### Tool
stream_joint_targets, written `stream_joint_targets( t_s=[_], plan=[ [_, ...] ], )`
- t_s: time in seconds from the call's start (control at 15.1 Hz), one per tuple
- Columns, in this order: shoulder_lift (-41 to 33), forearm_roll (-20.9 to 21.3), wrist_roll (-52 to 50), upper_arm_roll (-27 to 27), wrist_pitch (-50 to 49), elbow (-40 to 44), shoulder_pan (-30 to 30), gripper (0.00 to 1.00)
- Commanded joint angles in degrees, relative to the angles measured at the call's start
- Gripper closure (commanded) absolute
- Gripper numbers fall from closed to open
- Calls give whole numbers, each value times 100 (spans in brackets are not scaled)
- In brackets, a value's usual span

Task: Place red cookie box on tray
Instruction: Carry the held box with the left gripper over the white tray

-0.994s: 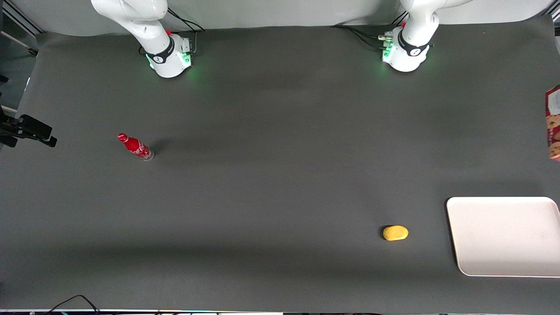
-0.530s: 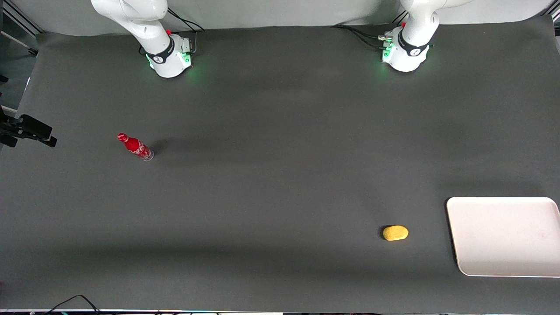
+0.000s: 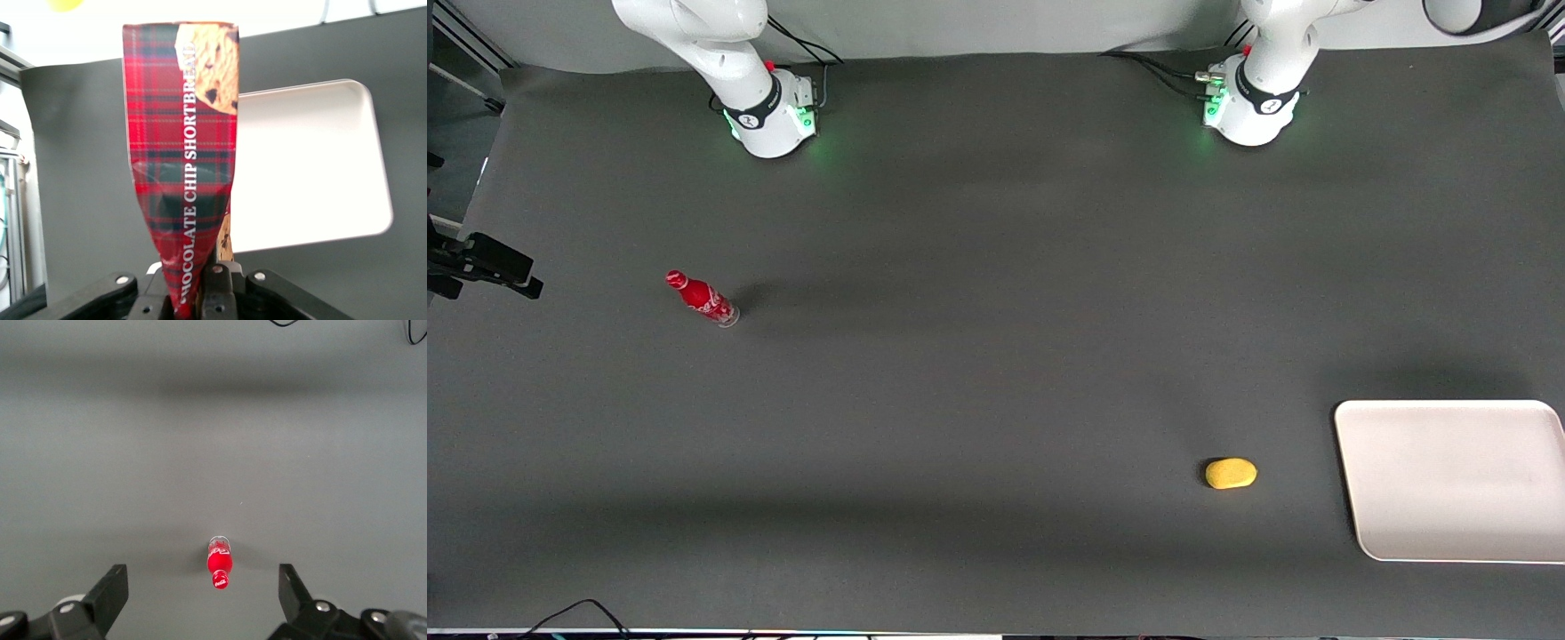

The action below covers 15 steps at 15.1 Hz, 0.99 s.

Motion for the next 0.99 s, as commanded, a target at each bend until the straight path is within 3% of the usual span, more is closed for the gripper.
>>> stream_joint_targets(
  t_s=[0.0, 0.33, 0.93],
  plan=[
    [976, -200, -391, 15, 514, 605, 128, 100],
    [2005, -244, -1113, 7, 805, 693, 146, 100],
    [2498, -182, -763, -2, 1876, 720, 146, 100]
  ],
)
